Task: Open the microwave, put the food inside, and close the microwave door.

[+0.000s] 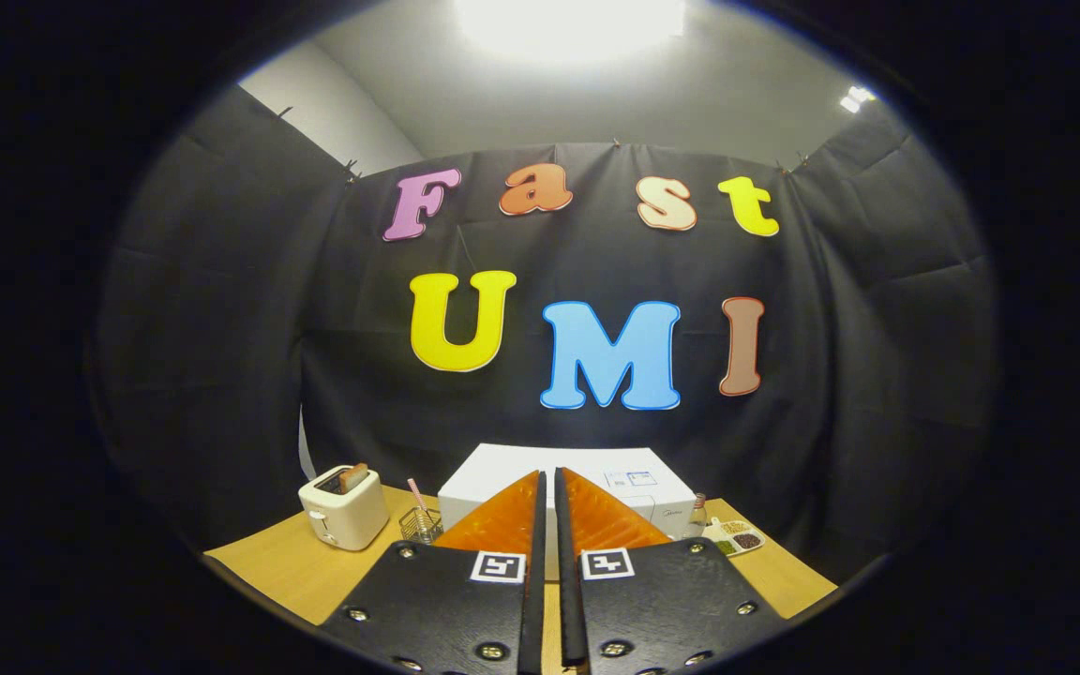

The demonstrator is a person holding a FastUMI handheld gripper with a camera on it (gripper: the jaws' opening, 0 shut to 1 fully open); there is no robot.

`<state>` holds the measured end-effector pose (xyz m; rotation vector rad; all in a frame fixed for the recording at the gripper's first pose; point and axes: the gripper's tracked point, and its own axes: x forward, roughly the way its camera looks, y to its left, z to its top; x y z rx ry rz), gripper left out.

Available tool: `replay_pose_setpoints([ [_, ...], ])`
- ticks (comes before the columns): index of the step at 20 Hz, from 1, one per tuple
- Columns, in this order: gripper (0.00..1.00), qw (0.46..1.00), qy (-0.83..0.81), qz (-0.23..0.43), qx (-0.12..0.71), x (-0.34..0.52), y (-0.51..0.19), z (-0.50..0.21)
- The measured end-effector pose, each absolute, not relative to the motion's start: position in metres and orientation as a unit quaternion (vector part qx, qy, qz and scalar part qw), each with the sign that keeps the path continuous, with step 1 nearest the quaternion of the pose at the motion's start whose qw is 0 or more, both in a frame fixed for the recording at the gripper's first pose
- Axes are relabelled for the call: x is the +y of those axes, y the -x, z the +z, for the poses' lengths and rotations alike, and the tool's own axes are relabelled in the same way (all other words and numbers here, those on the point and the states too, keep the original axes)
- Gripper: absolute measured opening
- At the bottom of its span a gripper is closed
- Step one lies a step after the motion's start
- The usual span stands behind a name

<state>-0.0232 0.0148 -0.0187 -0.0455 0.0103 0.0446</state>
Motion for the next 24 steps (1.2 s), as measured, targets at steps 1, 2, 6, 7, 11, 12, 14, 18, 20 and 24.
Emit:
replay_pose_setpoints([
  [1,0.07,1.000,0.022,0.016,-0.002,0.012,0.028,-0.012],
  [2,0.08,1.000,0.020,0.012,-0.007,0.011,0.033,-0.007],
  [6,0.15,1.000,0.010,0.030,-0.001,0.017,0.044,0.006],
  [7,0.15,1.000,0.009,0.026,-0.001,0.015,0.044,0.011],
  [11,0.15,1.000,0.017,0.013,-0.013,0.008,0.042,0.035],
  [12,0.15,1.000,0.017,0.010,-0.015,0.006,0.041,0.039],
  [14,0.27,1.000,0.008,0.018,-0.017,0.011,0.041,0.042],
  [18,0.93,1.000,0.010,0.003,0.004,0.004,0.034,0.031],
  [20,0.97,1.000,0.017,-0.013,0.013,-0.002,0.030,0.025],
  [24,0.98,1.000,0.005,-0.023,0.013,-0.016,0.018,0.015],
])
